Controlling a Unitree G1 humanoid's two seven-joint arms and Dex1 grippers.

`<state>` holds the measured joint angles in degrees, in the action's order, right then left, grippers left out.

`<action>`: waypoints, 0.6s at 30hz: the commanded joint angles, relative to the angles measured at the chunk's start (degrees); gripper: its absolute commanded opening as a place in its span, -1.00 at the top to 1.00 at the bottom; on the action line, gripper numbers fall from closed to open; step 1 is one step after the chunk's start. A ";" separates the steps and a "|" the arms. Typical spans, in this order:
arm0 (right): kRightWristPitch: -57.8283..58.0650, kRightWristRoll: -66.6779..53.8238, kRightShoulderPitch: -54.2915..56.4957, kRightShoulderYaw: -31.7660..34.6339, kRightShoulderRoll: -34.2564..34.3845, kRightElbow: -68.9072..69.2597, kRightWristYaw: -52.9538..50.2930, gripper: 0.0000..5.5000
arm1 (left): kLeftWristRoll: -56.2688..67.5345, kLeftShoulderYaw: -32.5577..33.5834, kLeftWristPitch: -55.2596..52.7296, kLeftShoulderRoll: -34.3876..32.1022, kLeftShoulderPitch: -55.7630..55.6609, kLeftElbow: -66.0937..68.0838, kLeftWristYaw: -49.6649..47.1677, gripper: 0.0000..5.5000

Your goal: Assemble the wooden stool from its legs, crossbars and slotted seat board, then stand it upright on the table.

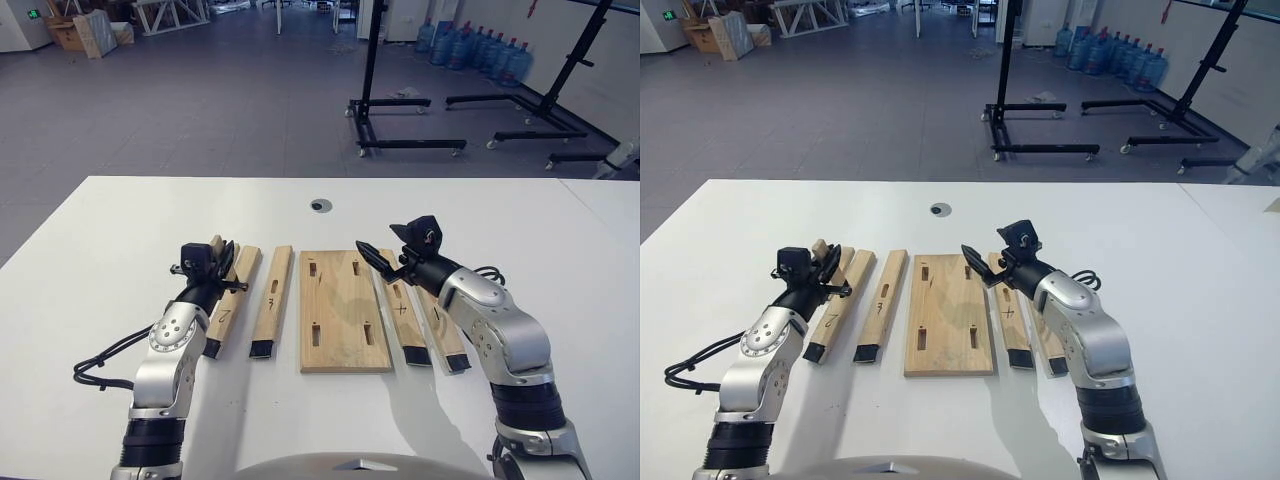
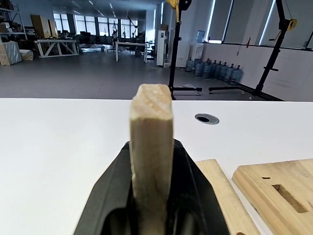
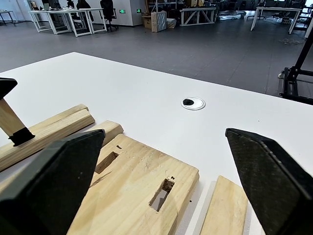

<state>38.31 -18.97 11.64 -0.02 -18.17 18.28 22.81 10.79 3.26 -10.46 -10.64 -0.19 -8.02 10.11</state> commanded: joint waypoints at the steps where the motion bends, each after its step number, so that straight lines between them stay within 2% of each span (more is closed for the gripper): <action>1: -0.41 0.49 -0.07 -0.44 -0.04 -0.52 -0.20 -0.65 | -2.09 -0.26 1.65 -0.82 1.71 4.78 0.75 0.86; 12: -0.61 0.44 -0.09 -0.36 0.13 -0.65 -0.18 -0.65 | -2.28 -0.60 4.58 -0.27 2.07 8.01 1.27 0.86; 13: -0.68 0.46 -0.06 -0.38 0.18 -0.68 -0.19 -0.66 | -2.00 -0.40 4.33 -0.30 1.88 7.95 1.29 0.72; 18: -0.96 0.57 0.09 -0.59 0.51 -0.76 -0.35 -0.66 | -1.40 0.43 3.02 -0.43 0.47 6.50 1.11 0.43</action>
<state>37.92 -18.77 11.61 -0.38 -17.72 17.85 22.78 9.47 3.23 -6.45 -10.71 1.59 -0.67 11.15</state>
